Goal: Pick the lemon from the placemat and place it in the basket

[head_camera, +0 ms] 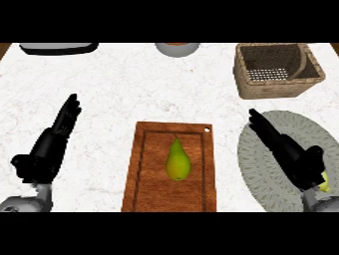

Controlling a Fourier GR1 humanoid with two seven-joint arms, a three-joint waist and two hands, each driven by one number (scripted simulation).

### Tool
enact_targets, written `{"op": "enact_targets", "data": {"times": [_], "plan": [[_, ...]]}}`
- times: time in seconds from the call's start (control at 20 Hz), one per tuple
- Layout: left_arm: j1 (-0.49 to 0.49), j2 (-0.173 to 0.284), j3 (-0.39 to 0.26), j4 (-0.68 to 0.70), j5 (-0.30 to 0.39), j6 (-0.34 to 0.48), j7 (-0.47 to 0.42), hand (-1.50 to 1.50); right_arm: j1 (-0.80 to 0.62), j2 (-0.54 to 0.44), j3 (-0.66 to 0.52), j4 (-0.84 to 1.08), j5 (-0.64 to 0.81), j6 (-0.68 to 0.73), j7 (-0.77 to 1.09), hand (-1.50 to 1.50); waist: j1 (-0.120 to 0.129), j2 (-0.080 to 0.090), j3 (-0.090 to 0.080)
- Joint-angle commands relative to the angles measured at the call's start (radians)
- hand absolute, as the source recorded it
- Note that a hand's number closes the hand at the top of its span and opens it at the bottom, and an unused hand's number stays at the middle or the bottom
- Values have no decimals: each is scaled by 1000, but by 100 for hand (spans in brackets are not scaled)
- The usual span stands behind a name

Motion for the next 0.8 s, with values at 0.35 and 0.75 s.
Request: {"op": "enact_targets", "data": {"times": [0.35, 0.75], "plan": [[35, -105, 88, -14, 94, 94, -1, 0, 96, 29, -266, -268, -213, 282, -723, 150, -79, -35, -18], [70, -115, 75, -83, 85, 100, -9, 0, 604, 137, -417, -263, -100, 158, -1019, -150, -40, -6, -28]]}}
